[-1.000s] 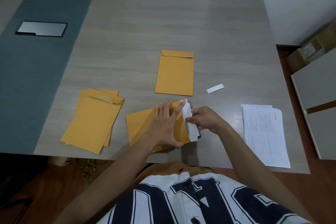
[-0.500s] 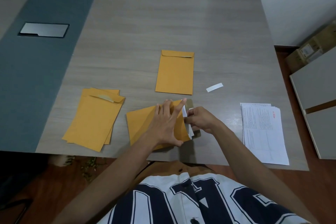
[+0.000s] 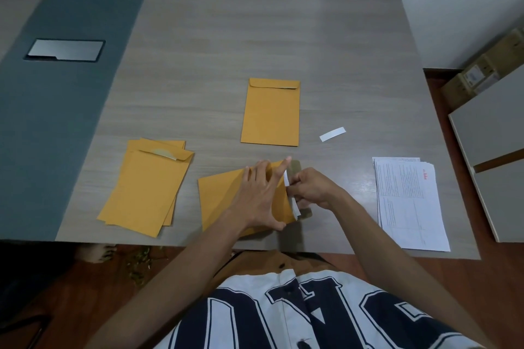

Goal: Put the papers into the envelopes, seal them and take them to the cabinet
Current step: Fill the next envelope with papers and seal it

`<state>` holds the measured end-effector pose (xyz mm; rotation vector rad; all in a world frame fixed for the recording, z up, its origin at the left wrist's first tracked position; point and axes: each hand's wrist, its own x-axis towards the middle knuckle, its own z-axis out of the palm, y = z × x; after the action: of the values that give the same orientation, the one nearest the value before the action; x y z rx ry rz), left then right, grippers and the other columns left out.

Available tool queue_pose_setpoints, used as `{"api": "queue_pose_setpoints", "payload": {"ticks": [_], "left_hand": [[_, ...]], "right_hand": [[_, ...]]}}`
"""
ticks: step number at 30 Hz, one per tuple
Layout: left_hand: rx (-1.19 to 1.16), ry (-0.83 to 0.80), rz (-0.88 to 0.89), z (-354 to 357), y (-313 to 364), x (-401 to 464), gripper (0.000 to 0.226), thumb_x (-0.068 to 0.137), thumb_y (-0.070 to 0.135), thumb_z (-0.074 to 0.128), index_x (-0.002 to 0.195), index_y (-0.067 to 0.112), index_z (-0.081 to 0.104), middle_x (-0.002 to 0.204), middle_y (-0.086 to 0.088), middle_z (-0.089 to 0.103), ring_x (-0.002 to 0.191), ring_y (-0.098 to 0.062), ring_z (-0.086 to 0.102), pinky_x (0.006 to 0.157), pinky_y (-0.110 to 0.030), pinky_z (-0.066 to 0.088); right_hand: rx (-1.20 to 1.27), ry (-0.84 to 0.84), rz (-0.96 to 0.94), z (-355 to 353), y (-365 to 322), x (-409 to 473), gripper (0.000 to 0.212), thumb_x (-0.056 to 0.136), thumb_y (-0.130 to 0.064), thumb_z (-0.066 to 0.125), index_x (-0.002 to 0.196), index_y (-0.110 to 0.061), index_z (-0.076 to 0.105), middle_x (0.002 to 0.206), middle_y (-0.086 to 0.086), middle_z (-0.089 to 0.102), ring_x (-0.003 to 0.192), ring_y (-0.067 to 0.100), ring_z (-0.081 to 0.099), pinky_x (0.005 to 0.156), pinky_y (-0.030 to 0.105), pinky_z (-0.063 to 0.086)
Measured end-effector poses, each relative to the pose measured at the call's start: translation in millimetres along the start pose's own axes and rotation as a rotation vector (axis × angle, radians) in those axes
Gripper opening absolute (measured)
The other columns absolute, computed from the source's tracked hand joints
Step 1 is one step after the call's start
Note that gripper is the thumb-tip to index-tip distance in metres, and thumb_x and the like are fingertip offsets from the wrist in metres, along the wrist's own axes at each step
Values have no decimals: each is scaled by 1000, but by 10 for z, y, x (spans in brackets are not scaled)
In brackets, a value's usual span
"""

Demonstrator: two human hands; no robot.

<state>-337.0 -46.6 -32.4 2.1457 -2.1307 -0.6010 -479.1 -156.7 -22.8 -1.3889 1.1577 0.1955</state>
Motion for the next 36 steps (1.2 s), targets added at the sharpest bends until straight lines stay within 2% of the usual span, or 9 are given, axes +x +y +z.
{"api": "queue_pose_setpoints", "payload": {"ticks": [3,5,8,15,19,21,24,31,36], "left_hand": [[-6,54,9,-21,5,37,148,49,75,72,152,29,-24,140,-15,34,130,-33,35,109,-54,32],[10,27,4,-45,-58,55,153,44,83,70,151,30,-26,151,-19,25,142,-38,23,113,-64,23],[28,-62,-47,-69,-267,-5,160,38,87,72,147,35,-32,162,-20,2,150,-40,-1,115,-68,6],[131,-138,-17,-54,-287,20,159,42,83,76,145,34,-36,161,-23,-2,149,-42,-5,113,-70,7],[126,-105,-4,-59,-195,29,155,44,85,71,148,34,-32,154,-25,18,146,-42,12,112,-69,14],[127,-89,3,-58,-158,31,155,44,85,71,149,33,-30,150,-24,23,142,-41,19,112,-68,17],[139,-83,-2,-42,-136,32,154,44,84,72,149,32,-28,146,-22,27,138,-39,25,112,-65,20],[156,-64,-26,-11,-210,17,153,43,86,70,150,33,-26,147,-21,26,138,-38,25,111,-64,22],[182,-62,-22,-3,-180,28,153,42,86,70,151,32,-23,147,-22,28,138,-38,25,112,-63,20]], "right_hand": [[40,-30,-9,100,19,-2,8,91,-7,63,88,-6,70,79,10,72,64,18,71,57,25,55],[127,-17,-8,123,30,-13,7,91,-6,63,91,-4,70,79,10,72,66,19,71,58,27,56],[223,-20,-10,51,9,-39,11,92,-3,60,87,-4,70,62,1,69,50,9,65,46,20,49],[214,-61,15,-76,-5,-51,14,93,3,57,91,-3,70,66,2,72,55,12,68,48,21,51],[214,-53,36,-104,17,-44,15,94,1,56,95,-1,71,69,6,71,57,13,67,50,24,54],[235,-66,43,-104,20,-48,19,94,5,52,91,-2,70,62,4,70,52,12,66,46,20,51],[216,-71,44,-93,11,-54,19,93,6,51,91,-1,69,72,10,71,58,15,69,47,20,51],[229,-68,40,-192,51,-68,9,89,-1,65,95,6,67,91,24,72,80,33,73,65,37,62],[232,-64,61,-194,65,-49,10,86,2,68,95,8,67,89,24,72,75,32,74,62,37,62]]}}
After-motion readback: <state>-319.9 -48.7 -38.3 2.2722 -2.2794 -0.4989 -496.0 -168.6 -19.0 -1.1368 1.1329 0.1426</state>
